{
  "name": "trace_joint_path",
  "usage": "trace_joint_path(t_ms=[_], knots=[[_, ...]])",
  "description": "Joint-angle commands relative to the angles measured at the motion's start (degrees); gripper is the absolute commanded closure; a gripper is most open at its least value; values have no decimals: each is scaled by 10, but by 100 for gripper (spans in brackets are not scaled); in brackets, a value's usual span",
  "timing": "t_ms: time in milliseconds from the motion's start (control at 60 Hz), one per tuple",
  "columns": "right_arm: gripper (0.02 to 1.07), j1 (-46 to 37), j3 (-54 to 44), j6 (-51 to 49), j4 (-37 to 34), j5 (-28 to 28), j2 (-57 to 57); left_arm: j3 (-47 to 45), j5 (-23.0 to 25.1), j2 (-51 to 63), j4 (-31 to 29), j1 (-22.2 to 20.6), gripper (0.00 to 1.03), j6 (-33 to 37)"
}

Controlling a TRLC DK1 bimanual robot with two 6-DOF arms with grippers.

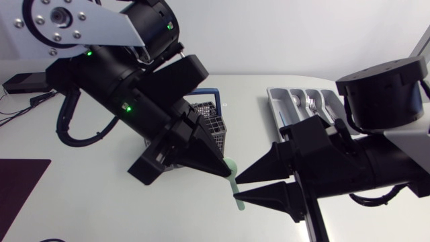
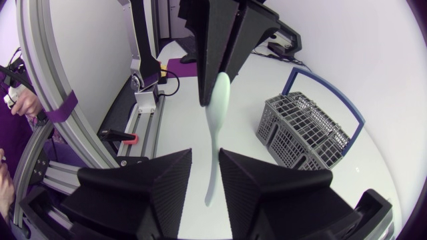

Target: Unload the cutlery basket into the drawer organizer.

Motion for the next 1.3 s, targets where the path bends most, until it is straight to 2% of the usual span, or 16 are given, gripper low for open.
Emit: trace_joint_path(t_ms=[0,200,517,567,600,633,650,667,800,933,1017,1117,1283], knots=[[81,10,9,-10,-7,-7,8,16,9,9,-10,0,93,21],[101,18,14,-9,-9,-6,19,15,12,7,-23,3,93,33],[102,18,14,1,-11,-1,25,21,23,6,-26,11,90,31],[101,17,12,1,-12,2,23,22,23,6,-25,11,84,29],[101,17,11,2,-13,3,23,23,23,6,-25,12,75,29],[101,16,11,2,-15,4,23,24,23,7,-25,13,60,26],[101,16,11,2,-16,4,23,25,23,7,-25,13,57,26],[101,14,11,1,-18,4,23,26,23,7,-25,14,48,25],[102,8,10,-1,-27,13,23,39,24,8,-24,23,13,18],[101,-20,6,-18,-36,35,18,53,23,10,-17,42,7,-1],[102,-52,-2,-46,-41,75,3,53,17,14,13,62,7,-41],[101,-100,-15,-80,-39,116,-11,43,-38,12,44,68,7,-80],[101,-183,-63,-155,7,186,-26,8,-97,-1,93,79,7,-125]])
